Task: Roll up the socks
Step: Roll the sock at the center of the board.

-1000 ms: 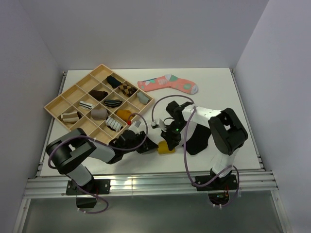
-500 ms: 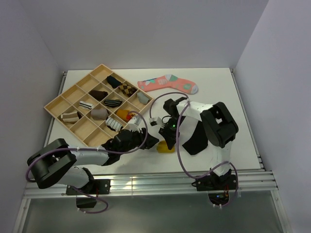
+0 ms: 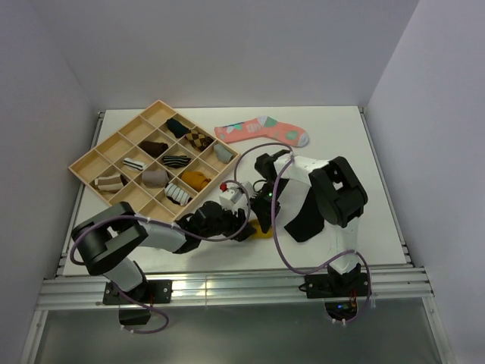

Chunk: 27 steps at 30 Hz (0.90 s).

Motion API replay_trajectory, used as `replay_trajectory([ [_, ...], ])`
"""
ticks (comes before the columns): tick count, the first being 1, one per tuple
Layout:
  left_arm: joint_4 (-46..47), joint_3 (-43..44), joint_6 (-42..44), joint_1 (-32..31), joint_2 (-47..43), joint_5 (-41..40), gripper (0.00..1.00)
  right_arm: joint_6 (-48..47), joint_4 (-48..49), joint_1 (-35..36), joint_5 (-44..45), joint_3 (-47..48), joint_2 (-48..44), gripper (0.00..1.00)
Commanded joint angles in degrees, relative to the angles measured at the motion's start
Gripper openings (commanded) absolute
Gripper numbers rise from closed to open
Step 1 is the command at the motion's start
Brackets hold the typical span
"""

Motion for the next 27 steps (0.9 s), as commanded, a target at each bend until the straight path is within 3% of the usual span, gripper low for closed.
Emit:
replay_trajectory([
  [1,3.93,1.56,2.41,-0.63,1.54,3.38,0.56,-0.85,5.27,-0.82,8.27,0.44,2.88,0.2],
  [7,2.62,3.58,1.8,-0.72,5.41,3.48,0.55,-0.41,5.36,-0.99,8.44,0.62,3.31,0.2],
  [14,-6.08,8.58,-1.27,-0.81,9.19,0.66,0.46,0.03,5.89,-0.9,8.79,0.09,2.79,0.25],
  [17,-9.07,9.64,-3.12,-0.72,10.07,0.22,0.38,0.29,6.15,-0.99,8.97,0.0,2.7,0.28],
  [18,-9.94,9.91,-3.65,-0.81,10.51,0.14,0.29,0.64,6.41,-0.99,9.14,0.0,2.79,0.3],
  [20,-12.84,10.78,-4.96,-0.81,11.04,-0.04,0.24,0.99,7.29,-0.99,9.5,-0.35,2.44,0.34],
  [21,-14.07,11.14,-5.32,-0.72,11.65,-0.13,0.14,1.95,7.82,-0.99,9.76,-0.61,2.26,0.38],
  [27,-19.96,13.6,-6.81,-0.55,13.76,1.97,0.04,3.81,10.46,-1.69,11.08,-0.97,0.5,0.52],
])
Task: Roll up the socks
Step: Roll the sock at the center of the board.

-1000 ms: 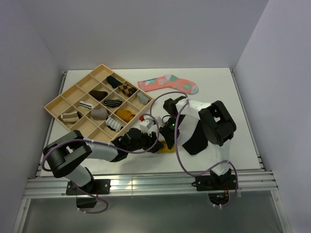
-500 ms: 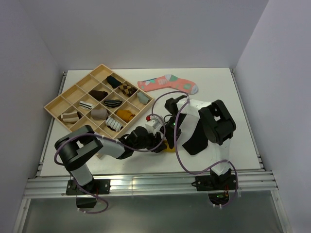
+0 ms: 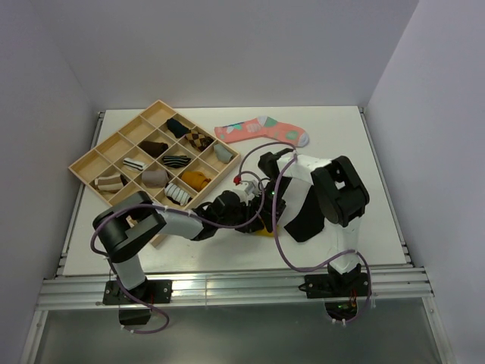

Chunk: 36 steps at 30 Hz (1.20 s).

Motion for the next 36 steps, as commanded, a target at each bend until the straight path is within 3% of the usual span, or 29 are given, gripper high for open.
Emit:
replay_trajectory([
  [1,-10.44,1.21,-1.44,-0.22,4.19,0.58,0.03,-0.52,11.31,-0.45,5.83,-1.07,0.22,0.53],
  [13,-15.19,4.37,-2.32,2.86,7.88,5.5,0.0,0.18,15.09,-3.08,4.43,-3.62,-4.87,0.62],
  [22,-20.99,7.71,-1.27,4.09,10.52,7.44,0.0,-2.54,16.76,-8.18,0.3,-8.89,-14.44,0.65],
  [36,-29.25,13.24,1.02,7.08,12.72,14.99,0.0,-15.72,22.91,-14.69,-5.41,-23.65,-34.13,0.65],
])
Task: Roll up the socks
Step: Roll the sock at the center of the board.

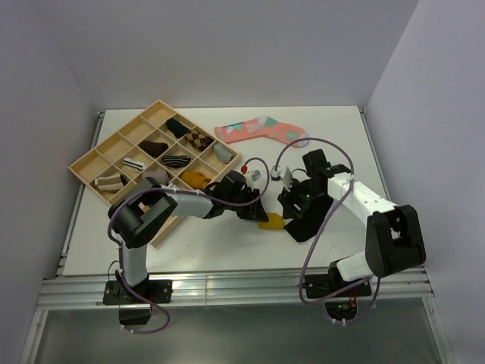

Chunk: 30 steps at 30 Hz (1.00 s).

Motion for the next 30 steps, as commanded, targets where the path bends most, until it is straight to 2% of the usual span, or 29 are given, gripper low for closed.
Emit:
replay_trajectory([
  [1,-15.13,-0.98,3.77,0.81,4.34,1.47,0.0,-7.35,3.13,-0.37,-3.58,-4.92,-6.07,0.65],
  [7,-19.35,1.66,4.83,1.25,5.31,3.67,0.0,-16.57,6.64,-0.28,-3.67,-13.1,-15.05,0.67],
  [12,-21.72,3.33,5.88,1.69,6.1,4.81,0.0,-18.96,8.67,-0.02,-4.2,-16.72,-20.24,0.7],
  [17,-22.96,5.0,6.5,1.77,7.6,5.95,0.0,-20.11,8.41,2.35,-3.85,-17.33,-20.86,0.71],
  [30,-24.54,6.93,6.94,2.04,9.71,7.8,0.0,-17.38,14.64,15.71,4.94,-20.41,-21.04,0.72],
])
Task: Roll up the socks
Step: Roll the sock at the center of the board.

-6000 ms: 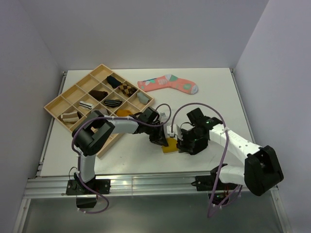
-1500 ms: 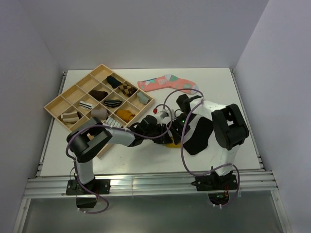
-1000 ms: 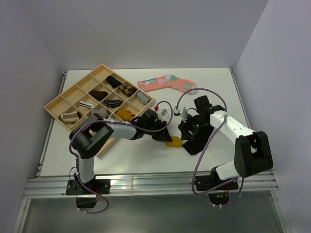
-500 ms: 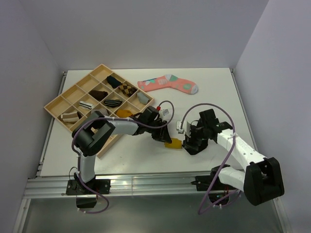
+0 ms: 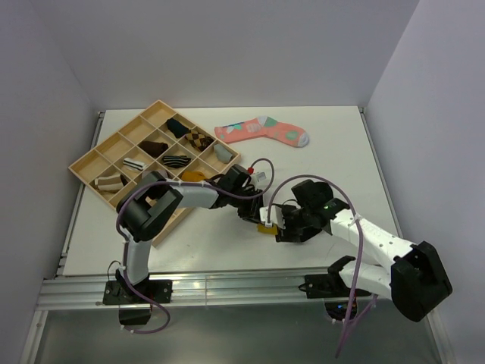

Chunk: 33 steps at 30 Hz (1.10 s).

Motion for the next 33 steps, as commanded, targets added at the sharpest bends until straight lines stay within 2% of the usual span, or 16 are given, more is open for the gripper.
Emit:
replay_trajectory([
  [1,-10.64,-2.05,3.97,-0.24,4.64,-4.5,0.0,0.43,3.54,2.03,3.1,-0.78,0.01,0.72],
  [15,-11.25,-0.12,4.23,0.64,5.78,-1.87,0.0,2.45,8.99,6.95,11.1,-3.42,5.2,0.68],
  [23,-10.29,-0.29,3.35,0.91,5.78,0.94,0.0,4.82,13.65,9.15,16.11,-5.88,5.73,0.61],
  [26,-9.85,-0.38,3.09,1.0,5.69,1.82,0.0,5.79,16.02,10.2,18.39,-6.76,5.81,0.56],
  [29,-9.58,-0.55,2.65,1.08,5.43,2.26,0.0,6.85,16.9,10.56,19.28,-6.94,6.6,0.4],
  [30,-9.5,-0.55,2.48,1.08,5.17,2.35,0.0,7.2,16.9,10.82,19.45,-6.94,6.86,0.31],
  [33,-8.8,-0.73,1.07,1.08,4.29,1.74,0.04,7.99,18.04,11.08,19.98,-7.46,7.13,0.16],
])
